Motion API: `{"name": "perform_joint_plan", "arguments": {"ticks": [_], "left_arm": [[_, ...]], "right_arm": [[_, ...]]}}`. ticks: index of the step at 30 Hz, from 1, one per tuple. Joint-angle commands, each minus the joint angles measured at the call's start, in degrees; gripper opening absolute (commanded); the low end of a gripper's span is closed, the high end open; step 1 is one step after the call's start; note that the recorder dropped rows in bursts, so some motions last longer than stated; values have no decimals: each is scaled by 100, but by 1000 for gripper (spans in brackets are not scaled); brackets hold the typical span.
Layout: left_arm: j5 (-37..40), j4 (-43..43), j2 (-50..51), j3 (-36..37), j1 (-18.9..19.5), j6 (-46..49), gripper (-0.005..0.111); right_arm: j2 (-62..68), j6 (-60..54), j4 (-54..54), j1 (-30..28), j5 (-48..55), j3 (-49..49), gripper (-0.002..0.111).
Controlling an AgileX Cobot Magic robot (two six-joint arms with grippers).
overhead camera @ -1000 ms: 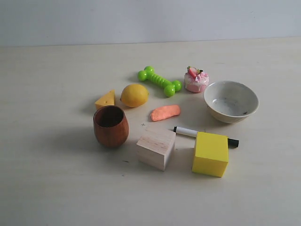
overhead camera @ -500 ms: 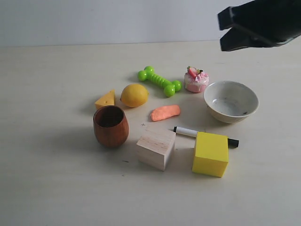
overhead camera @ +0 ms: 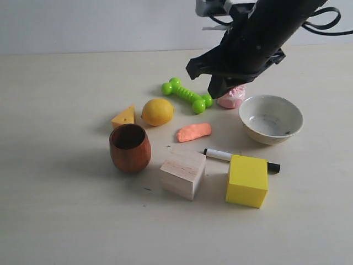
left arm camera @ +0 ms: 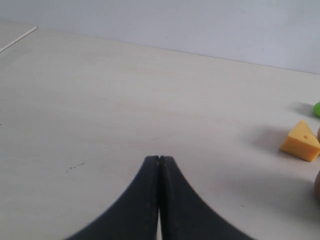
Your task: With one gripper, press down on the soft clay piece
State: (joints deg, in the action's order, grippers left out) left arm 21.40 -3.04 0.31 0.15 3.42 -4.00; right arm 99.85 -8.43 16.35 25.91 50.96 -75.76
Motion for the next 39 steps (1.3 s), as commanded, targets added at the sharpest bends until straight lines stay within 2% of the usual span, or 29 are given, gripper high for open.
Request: {"name": "perform_joint_plan", "arguments": {"ticks": [1,12,18,26,39], "left_arm": [[-59,-35,-31,-15,-5,-36,0],[-59,-35,-31,-15,-5,-36,0],[-59,-35,-31,-15,-5,-36,0],[-59,-35,-31,-15,-5,-36,0],[-59,-35,-31,-15,-5,-36,0]], "right_arm": [[406,-51,-90,11,12,-63,0],[1112,-51,276,11,-148,-90,0],[1304,-51,276,25,38,-580,0],[1934,107,-301,274,359,-1306,0],[2607,107,-464,274,49,-1565,0]]}}
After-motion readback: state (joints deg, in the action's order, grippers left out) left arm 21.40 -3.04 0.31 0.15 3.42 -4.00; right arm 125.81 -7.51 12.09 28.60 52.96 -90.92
